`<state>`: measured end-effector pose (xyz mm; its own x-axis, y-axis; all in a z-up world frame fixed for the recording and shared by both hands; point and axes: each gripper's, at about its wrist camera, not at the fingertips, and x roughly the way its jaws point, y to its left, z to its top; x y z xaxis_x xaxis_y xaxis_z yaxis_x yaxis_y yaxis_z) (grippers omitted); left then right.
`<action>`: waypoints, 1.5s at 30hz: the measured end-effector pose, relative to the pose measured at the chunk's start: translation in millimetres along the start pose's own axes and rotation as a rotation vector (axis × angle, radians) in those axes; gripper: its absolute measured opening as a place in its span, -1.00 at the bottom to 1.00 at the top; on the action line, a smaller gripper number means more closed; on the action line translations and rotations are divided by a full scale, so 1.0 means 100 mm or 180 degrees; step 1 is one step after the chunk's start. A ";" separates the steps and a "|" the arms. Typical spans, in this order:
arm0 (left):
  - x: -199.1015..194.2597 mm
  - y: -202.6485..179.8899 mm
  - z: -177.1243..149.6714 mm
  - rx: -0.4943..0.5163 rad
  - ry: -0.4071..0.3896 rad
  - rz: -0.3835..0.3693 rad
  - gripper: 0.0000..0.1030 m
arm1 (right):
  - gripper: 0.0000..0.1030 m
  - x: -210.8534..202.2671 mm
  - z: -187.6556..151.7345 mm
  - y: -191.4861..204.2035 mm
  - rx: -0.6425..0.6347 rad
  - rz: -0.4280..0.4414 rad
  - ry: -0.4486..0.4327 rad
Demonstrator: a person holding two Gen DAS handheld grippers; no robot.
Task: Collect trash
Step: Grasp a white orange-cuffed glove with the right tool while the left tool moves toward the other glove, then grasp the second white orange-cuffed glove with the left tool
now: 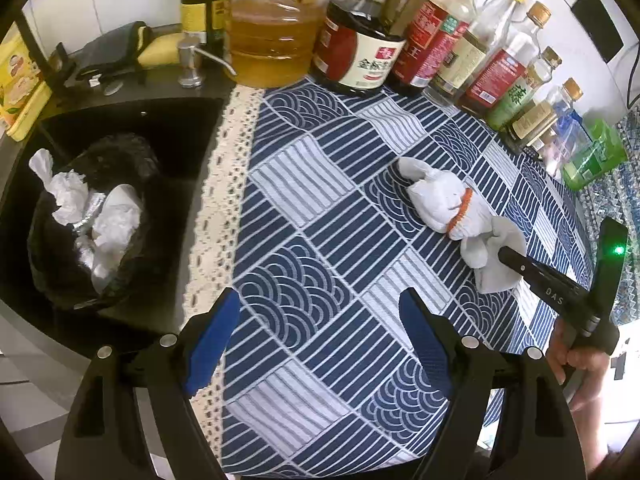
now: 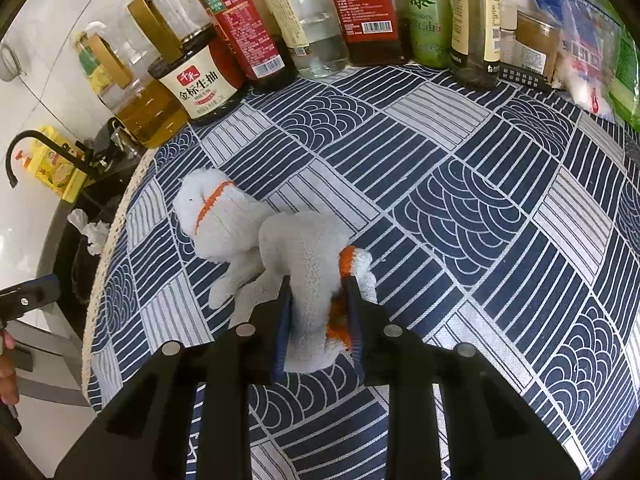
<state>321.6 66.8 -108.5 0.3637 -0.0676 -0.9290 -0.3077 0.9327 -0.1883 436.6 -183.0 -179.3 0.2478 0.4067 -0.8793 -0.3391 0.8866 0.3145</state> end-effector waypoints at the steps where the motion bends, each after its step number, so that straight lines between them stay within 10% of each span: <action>1: 0.02 -0.04 0.01 0.0010 -0.0004 0.0015 0.54 | -0.50 -0.02 0.00 -0.02 0.0033 0.0039 -0.0007; 23: 0.52 -1.27 0.36 0.0925 0.0070 -0.0118 0.87 | -0.50 -1.15 -0.27 -0.51 0.0424 0.0230 -0.0617; 45: 1.30 -1.56 0.69 0.1373 0.0347 0.0212 0.86 | -0.49 -1.43 -0.63 -1.06 0.0990 0.0023 -0.0727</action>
<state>477.4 -62.8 -178.1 0.2536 -0.0177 -0.9671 0.0757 0.9971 0.0016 379.9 -348.6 -109.8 0.4542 0.4206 -0.7854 -0.0587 0.8937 0.4447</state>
